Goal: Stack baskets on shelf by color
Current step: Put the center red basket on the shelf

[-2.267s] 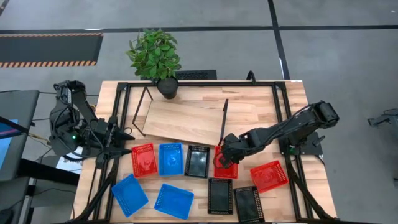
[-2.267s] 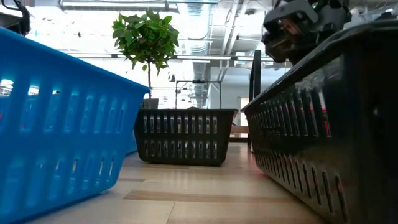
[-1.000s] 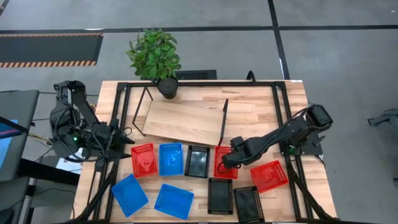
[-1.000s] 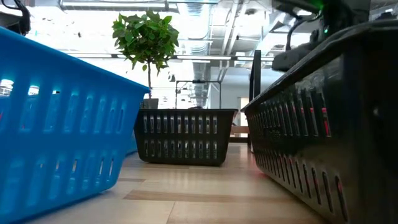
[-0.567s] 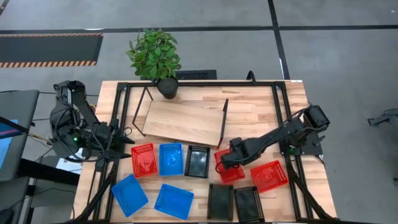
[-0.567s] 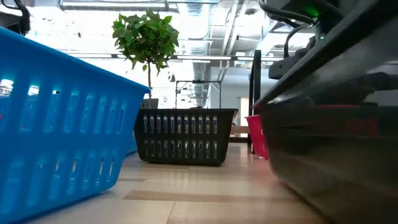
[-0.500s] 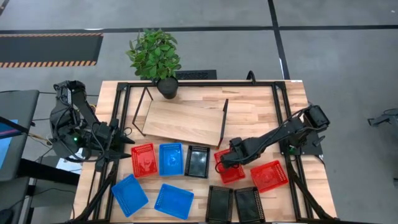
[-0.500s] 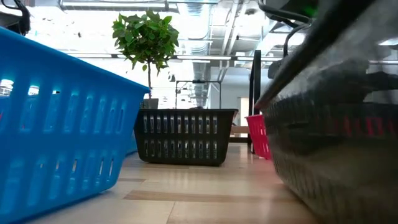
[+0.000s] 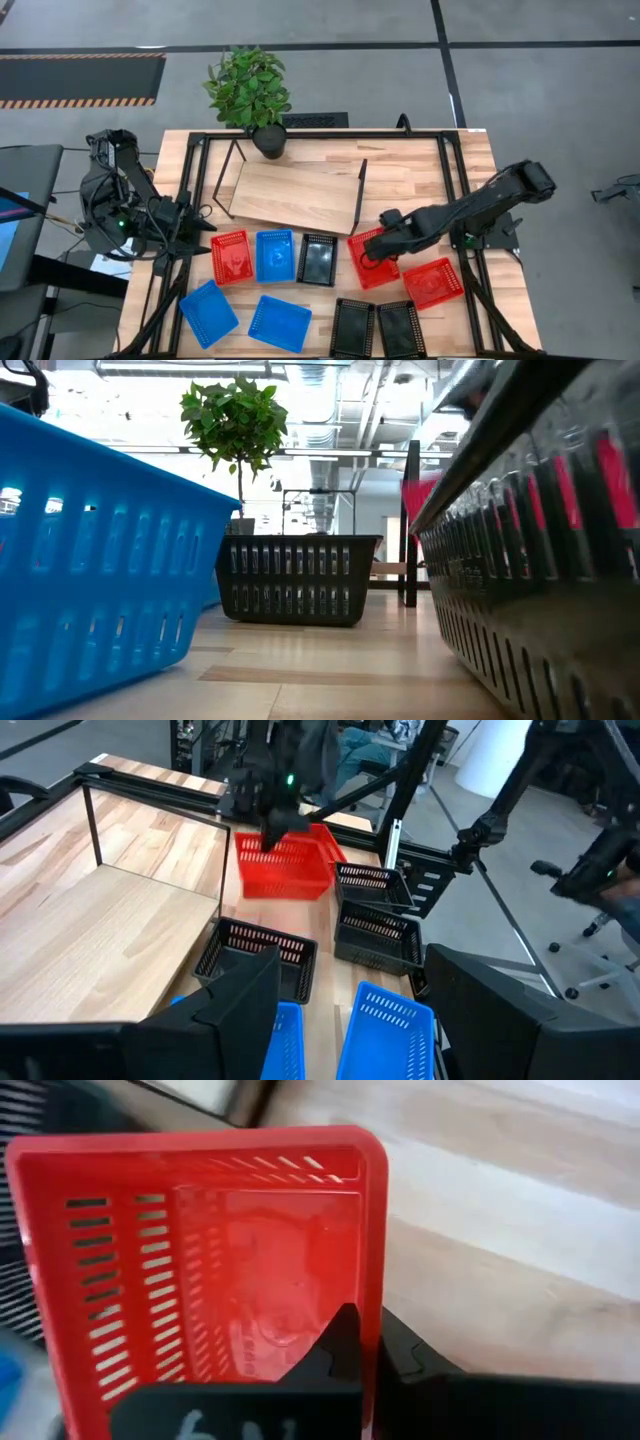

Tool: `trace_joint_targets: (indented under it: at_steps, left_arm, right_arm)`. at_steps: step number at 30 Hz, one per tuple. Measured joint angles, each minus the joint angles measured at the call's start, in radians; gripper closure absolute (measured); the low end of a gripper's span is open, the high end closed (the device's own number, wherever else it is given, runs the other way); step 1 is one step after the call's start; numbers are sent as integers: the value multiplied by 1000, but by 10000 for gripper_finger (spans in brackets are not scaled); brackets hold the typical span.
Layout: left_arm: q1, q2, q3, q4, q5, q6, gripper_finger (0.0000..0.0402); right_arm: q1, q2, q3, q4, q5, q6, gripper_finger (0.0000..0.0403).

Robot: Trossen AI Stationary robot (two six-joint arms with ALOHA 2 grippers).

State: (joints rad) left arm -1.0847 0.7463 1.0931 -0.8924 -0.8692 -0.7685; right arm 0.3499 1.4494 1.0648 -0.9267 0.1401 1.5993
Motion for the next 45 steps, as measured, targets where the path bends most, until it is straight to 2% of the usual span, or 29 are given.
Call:
trace_joint_targets:
  at_steps: [7, 12, 18, 21, 25, 30, 35, 39, 45]
  left_arm:
    - [0, 0, 0, 0, 0, 0, 164]
    - [0, 0, 0, 0, 0, 1, 164]
    - [0, 0, 0, 0, -10, 1, 164]
    - [0, 0, 0, 0, -21, -9, 164]
    - [0, 0, 0, -4, -32, -44, 164]
    - [0, 0, 0, -31, -33, -100, 164]
    - [0, 0, 0, -47, -32, -121, 164]
    - [0, 0, 0, -46, -33, -123, 164]
    - [0, 0, 0, -44, -37, -122, 164]
  right_arm:
    - [44, -152, 101, 34, 36, -13, 396]
    - [40, -154, 262, 170, 180, -192, 389]
    - [-106, -32, 483, 246, 328, -518, 395]
    - [-202, 61, 579, 284, 344, -648, 385]
    - [-321, 215, 689, 319, 329, -733, 383]
    - [-422, 393, 778, 320, 229, -736, 393]
    - [-457, 530, 806, 295, 142, -677, 378]
    - [-465, 575, 807, 232, 142, -609, 373]
    - [-491, 630, 806, 176, 151, -517, 389]
